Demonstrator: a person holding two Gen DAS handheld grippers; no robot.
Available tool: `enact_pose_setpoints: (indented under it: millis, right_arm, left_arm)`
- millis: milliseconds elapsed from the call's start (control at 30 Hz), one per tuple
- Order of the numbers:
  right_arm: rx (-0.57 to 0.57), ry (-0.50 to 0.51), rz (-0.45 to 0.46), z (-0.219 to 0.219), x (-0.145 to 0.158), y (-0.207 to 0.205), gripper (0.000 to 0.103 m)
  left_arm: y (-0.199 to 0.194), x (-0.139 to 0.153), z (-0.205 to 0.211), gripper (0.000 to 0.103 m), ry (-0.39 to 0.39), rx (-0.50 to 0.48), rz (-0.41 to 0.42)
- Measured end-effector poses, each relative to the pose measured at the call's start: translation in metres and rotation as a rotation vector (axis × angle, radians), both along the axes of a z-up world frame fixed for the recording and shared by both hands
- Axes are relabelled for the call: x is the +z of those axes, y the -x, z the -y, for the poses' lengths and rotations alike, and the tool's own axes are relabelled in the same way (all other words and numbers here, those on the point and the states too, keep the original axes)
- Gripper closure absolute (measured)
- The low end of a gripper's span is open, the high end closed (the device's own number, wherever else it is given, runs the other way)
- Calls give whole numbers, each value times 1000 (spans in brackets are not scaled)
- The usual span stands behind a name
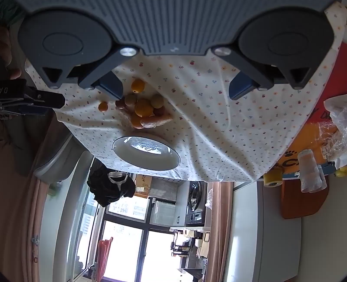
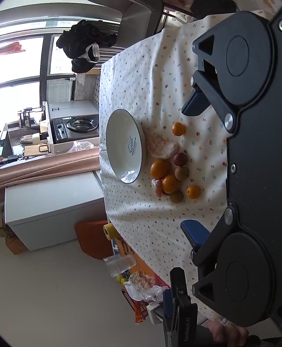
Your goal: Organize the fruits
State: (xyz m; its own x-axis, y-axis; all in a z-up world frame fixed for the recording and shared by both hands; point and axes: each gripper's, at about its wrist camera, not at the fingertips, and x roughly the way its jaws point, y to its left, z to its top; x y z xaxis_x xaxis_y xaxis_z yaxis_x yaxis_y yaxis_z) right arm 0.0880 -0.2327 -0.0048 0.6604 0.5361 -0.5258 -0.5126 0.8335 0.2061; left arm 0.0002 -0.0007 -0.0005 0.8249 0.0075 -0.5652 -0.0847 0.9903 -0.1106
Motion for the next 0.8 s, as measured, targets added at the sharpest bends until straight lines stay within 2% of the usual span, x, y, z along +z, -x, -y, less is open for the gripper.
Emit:
enact_pose_setpoints:
  millis: [433, 500, 800]
  right_arm:
    - [8, 1, -6, -1, 13, 3, 0]
    - [20, -4, -2, 2, 6, 2, 0]
    - [10, -8, 0, 3, 7, 3, 0]
  left_arm:
    - [2, -2, -5, 0, 5, -6, 3]
    - [3, -1, -6, 0, 9, -9, 1]
    - [3, -1, -6, 0, 8, -12, 0]
